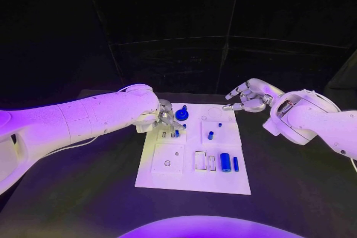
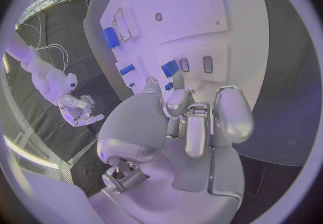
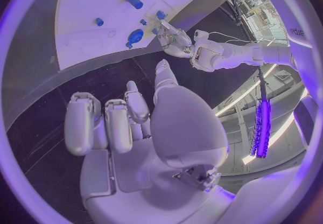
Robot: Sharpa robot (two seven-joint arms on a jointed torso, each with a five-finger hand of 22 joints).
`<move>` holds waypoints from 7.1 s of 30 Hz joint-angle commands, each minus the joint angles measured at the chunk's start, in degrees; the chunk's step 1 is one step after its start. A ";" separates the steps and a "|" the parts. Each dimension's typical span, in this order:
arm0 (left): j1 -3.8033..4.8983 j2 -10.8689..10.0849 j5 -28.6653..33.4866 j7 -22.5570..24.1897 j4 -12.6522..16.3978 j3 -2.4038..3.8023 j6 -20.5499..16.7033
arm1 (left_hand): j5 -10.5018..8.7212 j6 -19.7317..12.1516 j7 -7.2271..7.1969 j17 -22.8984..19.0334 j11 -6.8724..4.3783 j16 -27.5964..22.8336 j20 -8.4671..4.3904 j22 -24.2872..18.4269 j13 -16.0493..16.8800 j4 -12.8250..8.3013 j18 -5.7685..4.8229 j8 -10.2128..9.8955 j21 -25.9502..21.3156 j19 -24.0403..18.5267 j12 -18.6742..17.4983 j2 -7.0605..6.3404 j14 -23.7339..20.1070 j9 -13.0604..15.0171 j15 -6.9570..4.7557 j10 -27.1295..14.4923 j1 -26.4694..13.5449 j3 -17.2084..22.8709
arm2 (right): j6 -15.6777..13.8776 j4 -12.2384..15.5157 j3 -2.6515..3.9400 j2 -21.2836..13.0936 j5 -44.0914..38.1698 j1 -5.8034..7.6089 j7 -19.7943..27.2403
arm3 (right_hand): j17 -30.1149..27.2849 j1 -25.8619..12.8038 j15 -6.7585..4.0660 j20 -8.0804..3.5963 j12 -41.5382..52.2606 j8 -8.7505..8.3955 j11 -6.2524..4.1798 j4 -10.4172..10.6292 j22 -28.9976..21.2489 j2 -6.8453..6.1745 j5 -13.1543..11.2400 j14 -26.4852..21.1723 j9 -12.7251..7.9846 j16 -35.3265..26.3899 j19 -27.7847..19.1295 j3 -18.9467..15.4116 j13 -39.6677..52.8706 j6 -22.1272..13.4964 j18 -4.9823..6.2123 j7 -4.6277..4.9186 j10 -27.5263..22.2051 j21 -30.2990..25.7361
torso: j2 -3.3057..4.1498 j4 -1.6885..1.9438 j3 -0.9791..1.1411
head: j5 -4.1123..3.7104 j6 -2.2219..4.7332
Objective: Assemble the parts on the task board
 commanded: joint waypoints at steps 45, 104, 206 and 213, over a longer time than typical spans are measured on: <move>0.05 2.65 -0.21 -0.31 -3.45 -0.97 5.08 | 0.01 -1.46 -0.04 15.08 -0.12 0.18 -0.29 0.43 0.30 -1.92 -1.00 1.48 0.48 0.97 0.52 1.25 6.05 1.47 -0.25 0.33 2.96 0.80 | 0.19 -0.47 0.01 0.95 0.06 0.13 -1.23 | 1.30 0.60 -0.27 0.04 -2.09 -0.07 0.17 1.80 -0.81 -0.40 1.84 2.90 0.03 -0.77 -0.71 -0.30 -2.11 -0.73 0.31 0.16 -1.93 -0.67 | 0.08 0.03 0.02 | 0.09 -0.98; 0.01 -1.45 2.67 1.93 0.32 -1.09 -2.83 | -0.01 -2.30 -0.07 15.08 -0.20 0.18 -0.35 1.04 -0.17 -6.70 -0.95 1.41 0.54 0.53 0.21 2.01 6.05 2.34 -0.32 0.16 6.90 8.16 | 1.06 -1.64 -0.01 2.56 0.06 0.11 -0.69 | 1.31 1.44 -0.32 0.02 -1.95 0.08 0.12 2.08 -0.80 0.12 2.26 2.92 0.06 -0.84 -0.68 -0.24 -2.10 -0.66 0.31 0.10 -1.81 -0.71 | 0.11 0.13 0.05 | -0.12 -1.06; -0.84 -20.56 40.23 43.29 15.85 -1.34 -25.18 | -0.01 -4.84 6.09 -13.49 5.24 -21.06 4.11 -32.84 -34.40 -18.01 4.68 -10.95 -33.24 -13.76 -24.85 -7.44 -6.99 -14.37 4.39 -19.64 6.87 47.74 | 12.69 -25.17 -0.09 31.61 -24.12 -8.39 4.84 | 5.17 10.95 -0.69 -0.38 0.65 -0.93 -0.33 -4.94 1.25 5.72 2.33 3.86 -0.05 1.02 0.25 3.40 -0.28 2.81 -0.08 -0.19 -0.05 0.27 | 0.58 0.20 -0.24 | 0.83 -1.61; -0.84 -20.49 40.23 43.30 15.80 -1.34 -25.32 | 0.00 -4.88 6.10 -13.60 5.25 -21.12 4.12 -32.86 -34.50 -18.08 4.68 -10.92 -33.27 -13.78 -24.83 -7.47 -7.04 -14.42 4.41 -19.68 6.76 47.92 | 14.07 -25.30 -0.09 31.79 -24.12 -8.42 4.61 | 5.31 10.58 -0.74 -0.38 0.89 -0.78 -0.45 -4.86 1.31 6.29 2.10 3.87 0.04 1.10 0.24 4.02 -0.07 3.74 -0.07 -0.34 0.04 0.33 | 0.53 0.19 -0.27 | 0.82 -1.91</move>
